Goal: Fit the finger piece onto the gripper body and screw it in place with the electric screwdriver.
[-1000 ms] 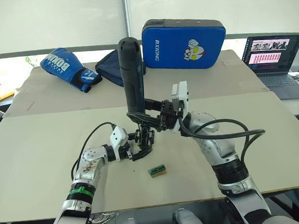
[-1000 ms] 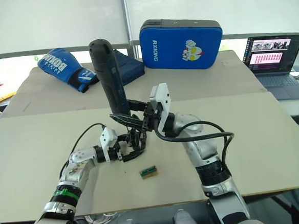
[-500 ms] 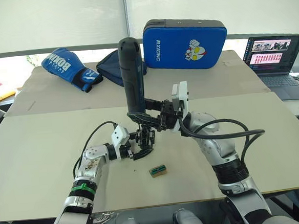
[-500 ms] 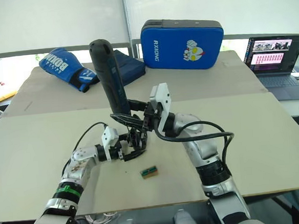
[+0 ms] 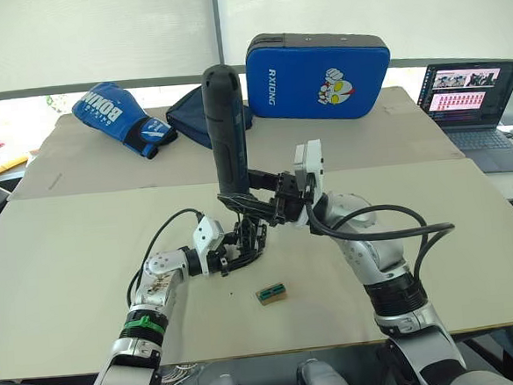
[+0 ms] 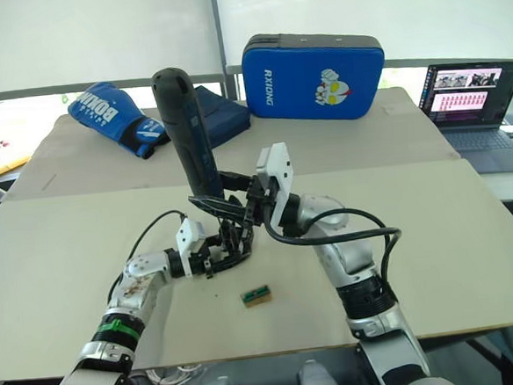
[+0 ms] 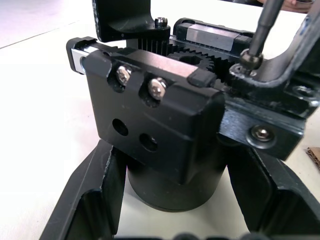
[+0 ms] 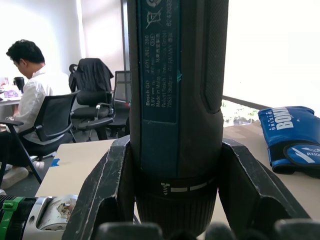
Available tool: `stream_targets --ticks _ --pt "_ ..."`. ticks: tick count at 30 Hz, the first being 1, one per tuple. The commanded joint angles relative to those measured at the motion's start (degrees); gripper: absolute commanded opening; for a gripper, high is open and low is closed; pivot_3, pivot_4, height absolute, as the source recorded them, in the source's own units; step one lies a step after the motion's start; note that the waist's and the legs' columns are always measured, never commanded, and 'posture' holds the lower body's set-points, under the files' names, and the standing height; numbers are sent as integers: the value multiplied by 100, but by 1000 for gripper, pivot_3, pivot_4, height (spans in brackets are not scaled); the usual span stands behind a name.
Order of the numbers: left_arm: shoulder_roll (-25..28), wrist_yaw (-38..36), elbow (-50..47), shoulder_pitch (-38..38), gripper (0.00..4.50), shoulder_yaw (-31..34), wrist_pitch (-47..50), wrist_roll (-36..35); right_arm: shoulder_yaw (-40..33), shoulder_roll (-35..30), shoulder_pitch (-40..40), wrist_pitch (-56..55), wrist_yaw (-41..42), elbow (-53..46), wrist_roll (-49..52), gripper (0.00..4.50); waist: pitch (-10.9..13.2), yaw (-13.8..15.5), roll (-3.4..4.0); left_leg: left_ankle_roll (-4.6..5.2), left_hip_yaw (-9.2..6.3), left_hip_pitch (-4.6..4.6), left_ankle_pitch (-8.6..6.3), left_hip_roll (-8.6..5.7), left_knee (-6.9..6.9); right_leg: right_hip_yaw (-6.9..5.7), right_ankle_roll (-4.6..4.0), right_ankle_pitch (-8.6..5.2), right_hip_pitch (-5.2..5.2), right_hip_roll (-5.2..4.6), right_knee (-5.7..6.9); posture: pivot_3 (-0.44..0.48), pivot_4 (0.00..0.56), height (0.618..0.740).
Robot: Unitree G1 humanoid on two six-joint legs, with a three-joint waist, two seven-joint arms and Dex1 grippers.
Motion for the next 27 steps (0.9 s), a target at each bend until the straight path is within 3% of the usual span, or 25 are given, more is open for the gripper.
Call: stream_targets --ticks 1,27 --pt "-37 -50 -116 120 2731 -130 73 45 28 -21 18 -15 -37 -88 -62 1905 0 -1 0 0 0 0 0 0 0 0 0 0 0 0 0 0 150 740" --pt "-50 209 -662 383 2731 -157 492 10 525 -267 357 364 -269 130 -488 1905 -19 -13 0 0 -1 13 0 1 -2 0 0 -1 12 1 -1 0 150 740"
